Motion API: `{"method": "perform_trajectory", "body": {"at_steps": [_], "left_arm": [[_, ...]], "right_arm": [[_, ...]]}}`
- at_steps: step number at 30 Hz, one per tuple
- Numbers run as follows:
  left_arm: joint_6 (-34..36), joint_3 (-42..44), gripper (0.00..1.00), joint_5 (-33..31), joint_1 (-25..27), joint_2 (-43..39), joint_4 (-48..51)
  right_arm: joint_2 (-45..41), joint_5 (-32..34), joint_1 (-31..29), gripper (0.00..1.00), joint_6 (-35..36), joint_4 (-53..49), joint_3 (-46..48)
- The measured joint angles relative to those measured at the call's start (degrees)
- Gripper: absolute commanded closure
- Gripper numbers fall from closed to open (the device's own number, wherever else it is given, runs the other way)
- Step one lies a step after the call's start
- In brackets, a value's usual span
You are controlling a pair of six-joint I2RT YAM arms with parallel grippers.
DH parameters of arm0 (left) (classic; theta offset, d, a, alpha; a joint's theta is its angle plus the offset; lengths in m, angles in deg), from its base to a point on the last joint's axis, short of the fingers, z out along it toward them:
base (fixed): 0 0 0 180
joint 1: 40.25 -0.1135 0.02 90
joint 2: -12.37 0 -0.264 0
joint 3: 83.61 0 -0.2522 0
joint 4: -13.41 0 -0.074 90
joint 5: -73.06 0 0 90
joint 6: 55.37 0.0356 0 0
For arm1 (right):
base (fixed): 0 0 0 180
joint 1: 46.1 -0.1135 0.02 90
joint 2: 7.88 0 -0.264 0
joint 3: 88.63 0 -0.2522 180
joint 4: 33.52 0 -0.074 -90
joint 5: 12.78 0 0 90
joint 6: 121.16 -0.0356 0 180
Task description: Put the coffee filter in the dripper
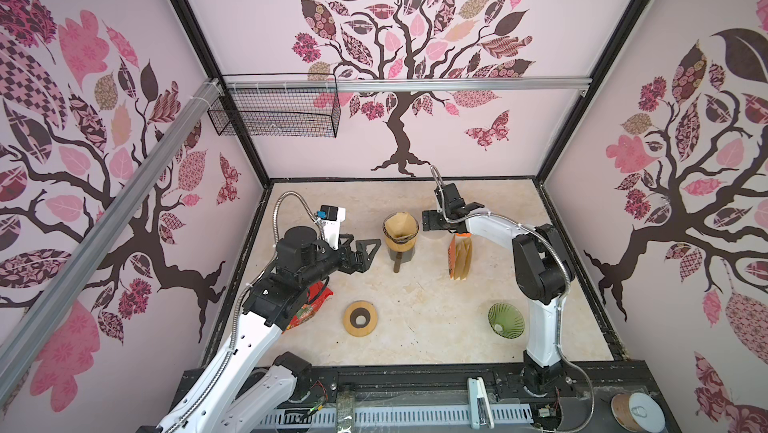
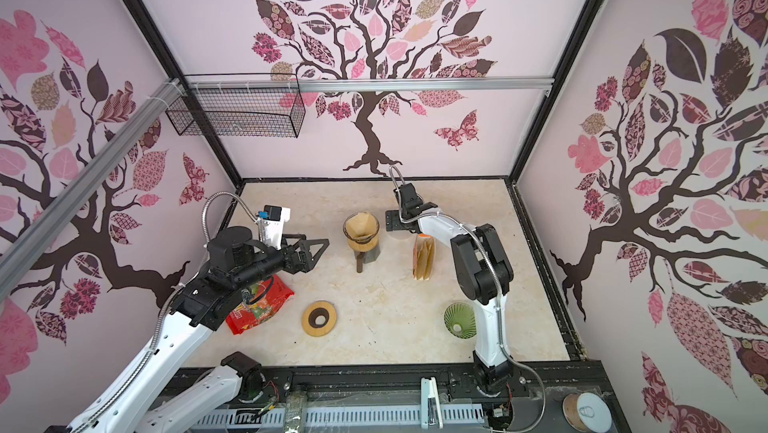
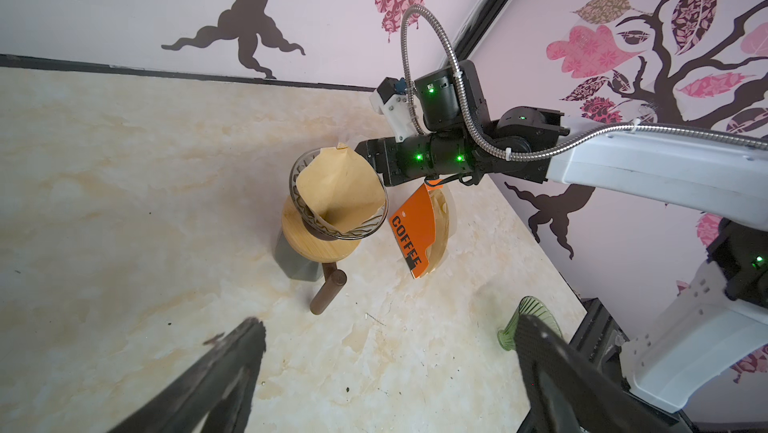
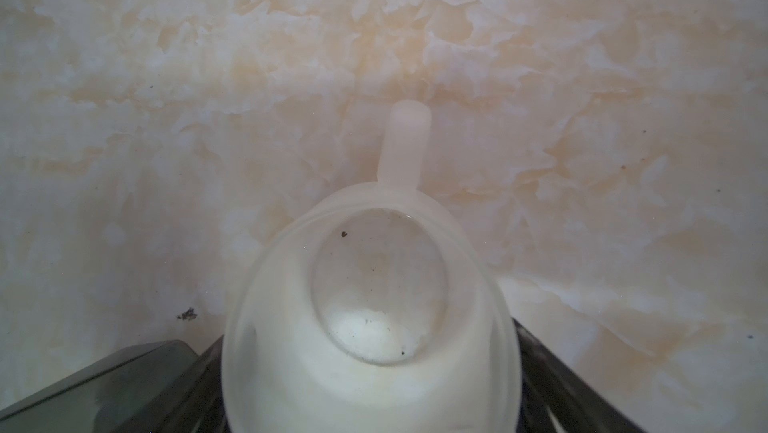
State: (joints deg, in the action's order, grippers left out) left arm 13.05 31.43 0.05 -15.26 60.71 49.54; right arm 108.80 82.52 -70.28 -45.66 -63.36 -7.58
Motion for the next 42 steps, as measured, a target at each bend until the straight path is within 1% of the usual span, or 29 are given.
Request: {"method": "perform_trajectory", "body": {"at_steps": [7, 14, 18, 21, 24, 27, 29, 31, 34, 36, 39, 42], "left_arm": [[0.0, 0.0, 0.03, -0.2, 0.0, 0.0, 0.0], [0.0, 0.0, 0.03, -0.4, 0.0, 0.0, 0.0], [-0.1, 0.0, 0.03, -1.0, 0.0, 0.0, 0.0], [-0.5, 0.1, 0.03, -2.1, 0.0, -0.3, 0.0], [-0.9, 0.1, 0.03, -4.5, 0.8, -0.8, 0.5], [-2.3, 0.2, 0.03, -6.1, 1.5, -2.4, 2.1], [-4.3, 1.2, 0.03, -7.3, 1.5, -5.0, 3.2], [-7.1, 2.9, 0.03, -8.5, 1.4, -9.1, 5.8], [-11.3, 5.7, 0.03, -8.9, 1.4, -15.6, 10.0], [-14.1, 7.1, 0.03, -8.8, 1.3, -19.3, 13.2], [-18.8, 9.4, 0.03, -8.3, 1.2, -23.6, 18.9], [-23.7, 12.5, 0.05, -7.2, 1.0, -25.7, 24.8]], "right_arm": [[-0.3, 0.0, 0.0, 0.00, 0.2, -0.9, 0.9], [-0.5, -0.4, 0.0, 0.00, 0.2, -1.3, 0.8], [-1.3, -1.0, 0.0, 0.00, -0.2, -2.4, -1.7], [-3.7, -1.1, 0.0, 0.00, -0.8, -2.3, -3.5], [-8.3, -1.0, 0.0, 0.00, -1.9, -1.8, -3.5], [-15.3, -0.4, 0.0, 0.00, -3.5, 0.2, -0.5], [-21.8, 0.2, 0.0, 0.00, -5.2, 2.3, 4.1], [-30.2, 0.7, 0.0, 0.00, -8.0, 5.0, 10.9], [-42.2, -0.7, 0.0, 0.00, -12.7, 9.5, 22.3], [-48.0, -1.9, 0.0, 0.00, -15.4, 11.3, 28.0], [-53.5, -4.3, 0.0, 0.00, -18.2, 12.7, 34.8], [-56.7, -6.1, 0.0, 0.00, -19.1, 11.6, 38.6]]}}
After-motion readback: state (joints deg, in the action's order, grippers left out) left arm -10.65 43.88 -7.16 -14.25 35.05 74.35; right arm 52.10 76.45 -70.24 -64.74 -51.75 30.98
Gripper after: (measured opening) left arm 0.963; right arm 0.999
